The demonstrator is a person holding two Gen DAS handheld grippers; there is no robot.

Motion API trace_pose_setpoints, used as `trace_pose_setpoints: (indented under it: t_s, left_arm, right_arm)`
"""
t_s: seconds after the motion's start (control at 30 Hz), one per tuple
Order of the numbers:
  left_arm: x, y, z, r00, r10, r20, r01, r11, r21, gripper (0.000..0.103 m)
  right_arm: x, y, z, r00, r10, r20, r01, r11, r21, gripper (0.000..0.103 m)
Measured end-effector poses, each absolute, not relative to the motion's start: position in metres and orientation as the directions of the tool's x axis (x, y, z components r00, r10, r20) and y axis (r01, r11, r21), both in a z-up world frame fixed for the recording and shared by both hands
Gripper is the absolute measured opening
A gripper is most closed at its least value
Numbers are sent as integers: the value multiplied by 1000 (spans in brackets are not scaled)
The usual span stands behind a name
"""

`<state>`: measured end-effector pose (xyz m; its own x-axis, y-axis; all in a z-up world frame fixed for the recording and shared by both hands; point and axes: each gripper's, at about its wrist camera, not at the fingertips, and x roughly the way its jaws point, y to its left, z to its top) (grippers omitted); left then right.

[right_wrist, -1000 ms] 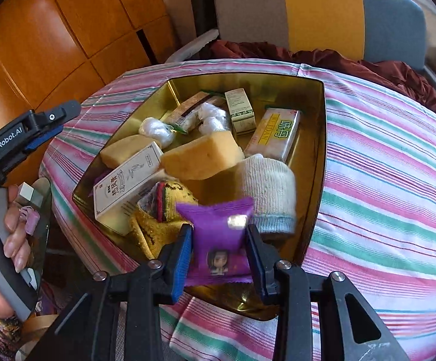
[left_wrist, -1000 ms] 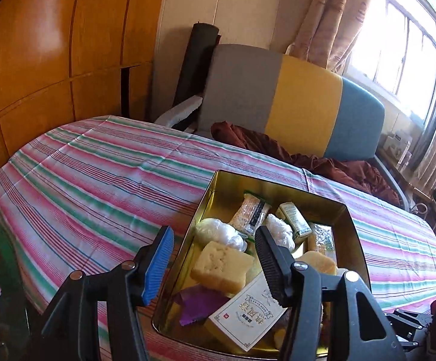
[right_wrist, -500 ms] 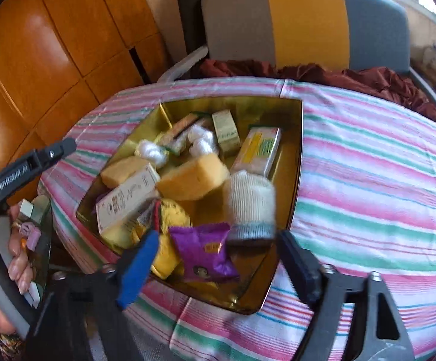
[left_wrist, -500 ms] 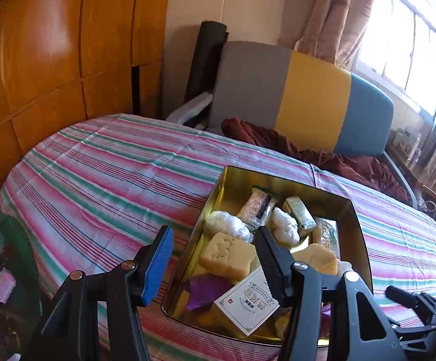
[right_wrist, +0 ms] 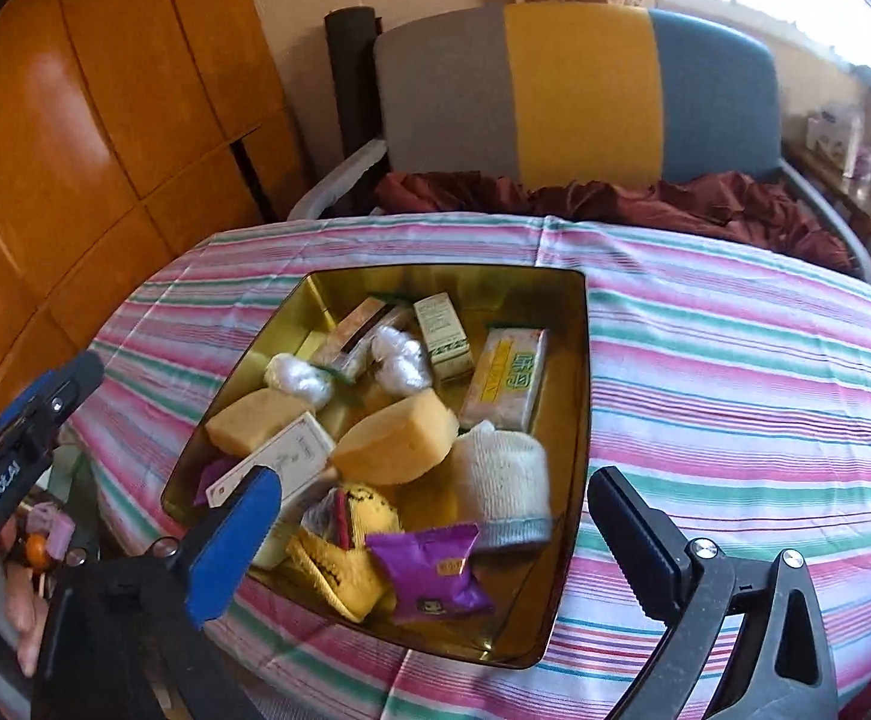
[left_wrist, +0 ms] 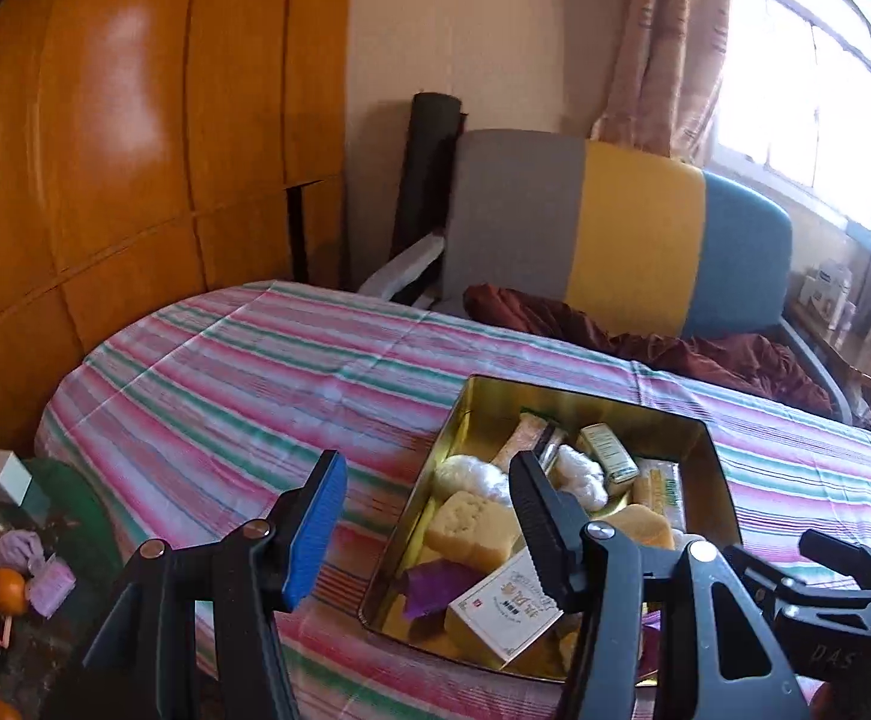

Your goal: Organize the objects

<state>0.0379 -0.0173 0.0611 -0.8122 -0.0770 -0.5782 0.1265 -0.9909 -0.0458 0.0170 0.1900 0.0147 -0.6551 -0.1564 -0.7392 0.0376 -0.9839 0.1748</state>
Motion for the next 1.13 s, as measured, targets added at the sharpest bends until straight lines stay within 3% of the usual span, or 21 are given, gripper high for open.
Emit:
trace_pose_setpoints:
  t_s: [0.27,0.67,0.97,1.07,1.13]
  left_arm:
    - [26,-22,41,-721,-95,-686,126,-992,5,57]
    - [18,-10,12,-610,-50,-790,65,-998,13,57]
    - [23,0,11,-616,-38,-787,36,-999,21,55]
    - [24,0,11,-625,-49,-779,46,-999,25,47]
    - [23,0,10,-630,-61,-774,50,-998,38,47]
  right_arm:
    - [15,175,17,-666,17,-746,-45,-999,17,103]
    - [8,166,9,-648,73,-758,-87,-996,-21,103]
    - [4,164,7,-647,118,-753,-119,-991,-53,103]
    - [4,165,6,-645,124,-754,-124,-991,-56,103]
    - [3,166,5,-643,116,-757,-121,-991,-49,103]
